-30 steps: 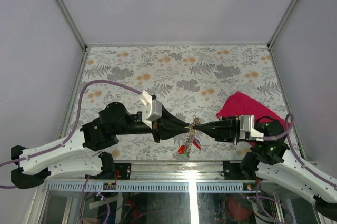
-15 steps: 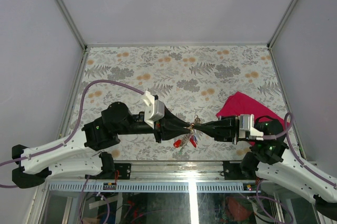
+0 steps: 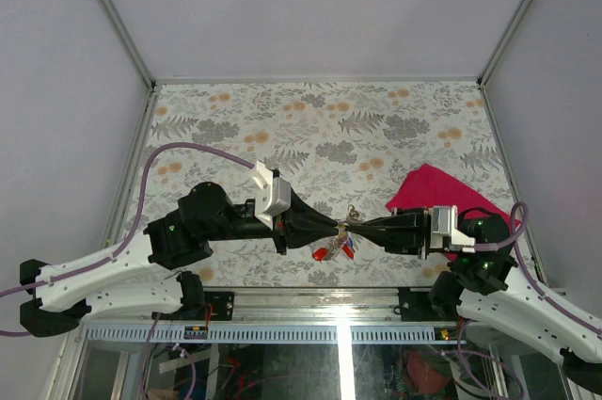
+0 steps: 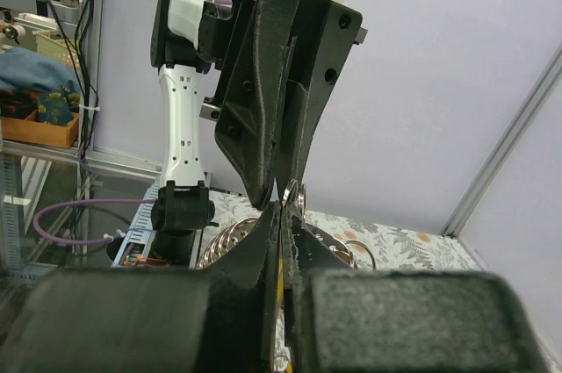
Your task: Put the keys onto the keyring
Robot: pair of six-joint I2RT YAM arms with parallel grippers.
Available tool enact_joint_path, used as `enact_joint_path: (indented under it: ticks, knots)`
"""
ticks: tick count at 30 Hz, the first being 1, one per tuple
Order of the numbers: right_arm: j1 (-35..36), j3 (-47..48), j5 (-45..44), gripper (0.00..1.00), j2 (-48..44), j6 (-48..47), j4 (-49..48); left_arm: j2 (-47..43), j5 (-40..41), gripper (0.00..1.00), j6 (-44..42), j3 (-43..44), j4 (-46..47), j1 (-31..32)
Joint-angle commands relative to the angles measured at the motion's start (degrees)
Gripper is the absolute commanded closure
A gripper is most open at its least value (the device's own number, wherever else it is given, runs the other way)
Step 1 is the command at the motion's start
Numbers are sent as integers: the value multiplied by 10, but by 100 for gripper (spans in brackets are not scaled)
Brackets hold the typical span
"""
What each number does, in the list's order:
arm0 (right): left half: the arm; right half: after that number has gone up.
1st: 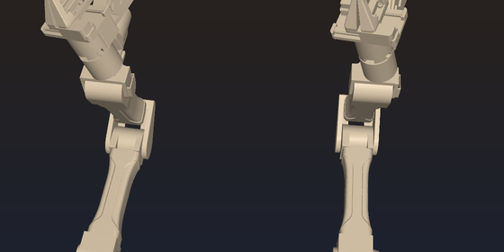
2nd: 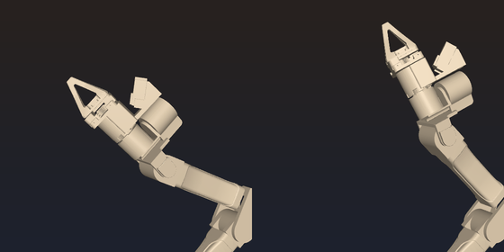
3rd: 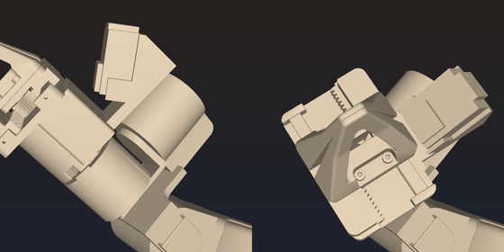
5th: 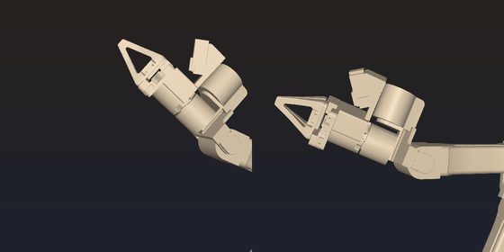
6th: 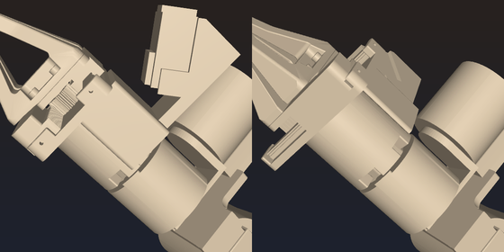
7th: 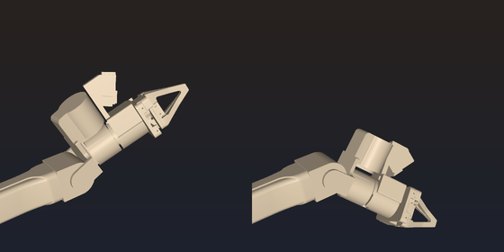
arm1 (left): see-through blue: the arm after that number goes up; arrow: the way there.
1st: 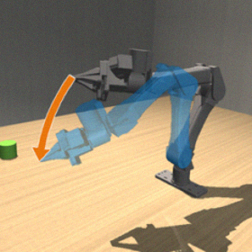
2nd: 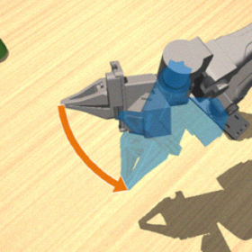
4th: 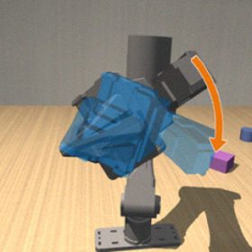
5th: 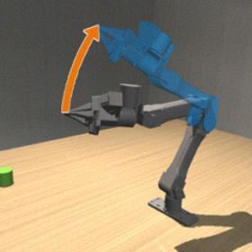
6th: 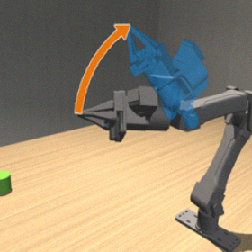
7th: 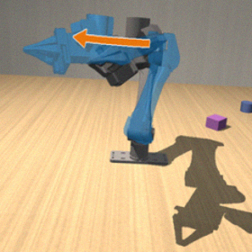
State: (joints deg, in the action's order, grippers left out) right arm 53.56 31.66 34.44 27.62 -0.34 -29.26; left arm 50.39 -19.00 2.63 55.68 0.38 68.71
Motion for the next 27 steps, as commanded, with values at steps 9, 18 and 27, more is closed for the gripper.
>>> enact_joint_path:
  ticks: [9,18,27]
  knots:
    - [0,32,24,100,5,20,-61,-7,13,75,-11,6,20,3]
    - [0,30,23,100,10,23,-70,6,-11,71,-9,13,25,3]
    - [0,30,26,100,14,26,-70,9,-16,78,-7,15,33,3]
